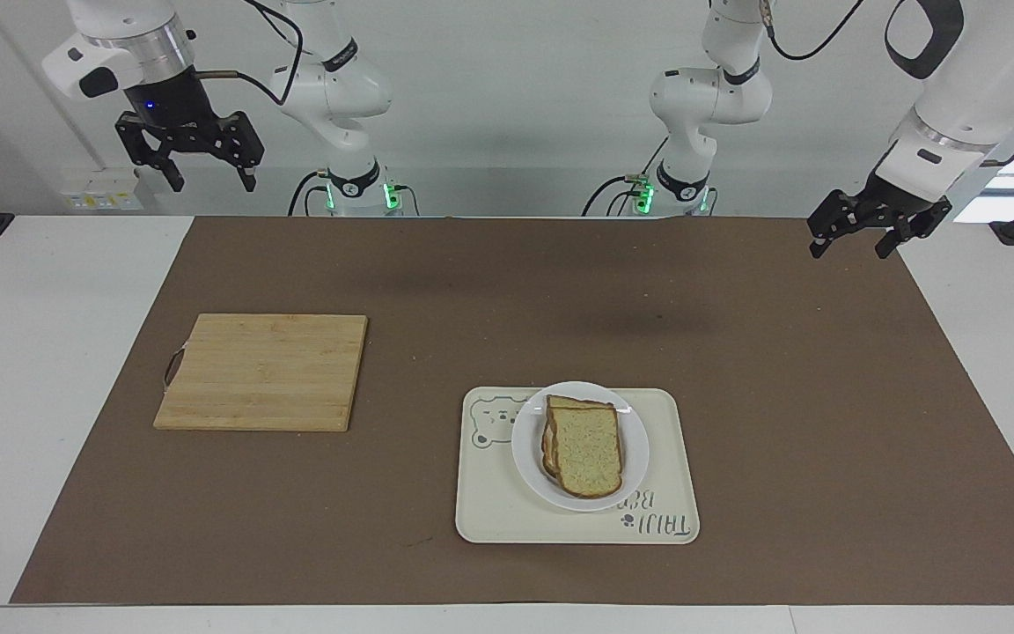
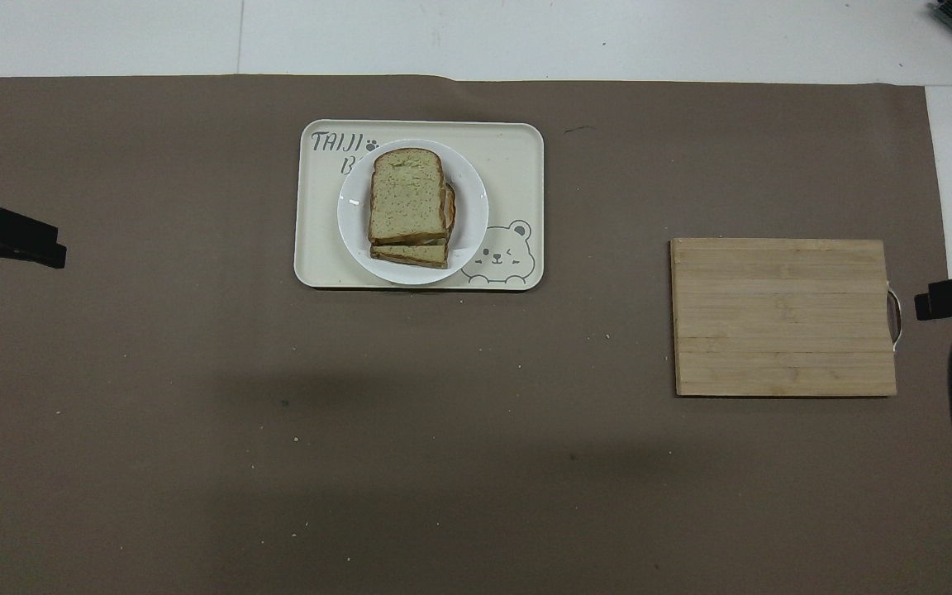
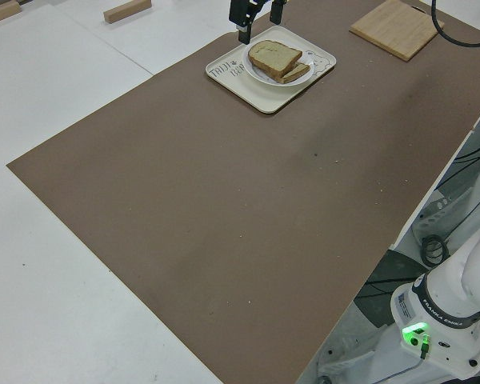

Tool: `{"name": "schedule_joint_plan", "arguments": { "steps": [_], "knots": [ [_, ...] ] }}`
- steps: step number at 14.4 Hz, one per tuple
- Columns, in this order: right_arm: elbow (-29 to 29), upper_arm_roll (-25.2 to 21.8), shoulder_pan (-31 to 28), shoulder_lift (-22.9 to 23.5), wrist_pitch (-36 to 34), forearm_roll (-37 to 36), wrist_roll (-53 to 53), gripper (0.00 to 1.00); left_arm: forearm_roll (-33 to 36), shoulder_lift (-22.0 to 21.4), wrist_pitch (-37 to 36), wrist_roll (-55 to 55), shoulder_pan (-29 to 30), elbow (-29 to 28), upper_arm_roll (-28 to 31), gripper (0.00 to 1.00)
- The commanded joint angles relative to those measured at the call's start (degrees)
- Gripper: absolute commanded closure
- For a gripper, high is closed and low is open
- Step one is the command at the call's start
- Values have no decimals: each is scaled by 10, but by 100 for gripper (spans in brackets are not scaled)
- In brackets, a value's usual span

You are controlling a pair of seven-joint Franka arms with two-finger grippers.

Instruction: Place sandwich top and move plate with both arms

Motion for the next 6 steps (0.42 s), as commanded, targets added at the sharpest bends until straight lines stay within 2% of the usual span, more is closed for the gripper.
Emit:
{"name": "schedule_joint_plan", "arguments": {
  "steps": [1, 6],
  "knots": [
    [-6, 2, -6, -3, 0, 3, -18, 0, 3, -8, -24, -11, -5, 1, 3, 0],
    [-6, 2, -6, -3, 0, 3, -18, 0, 2, -16, -41, -6, 10, 2, 1, 0]
  ]
}}
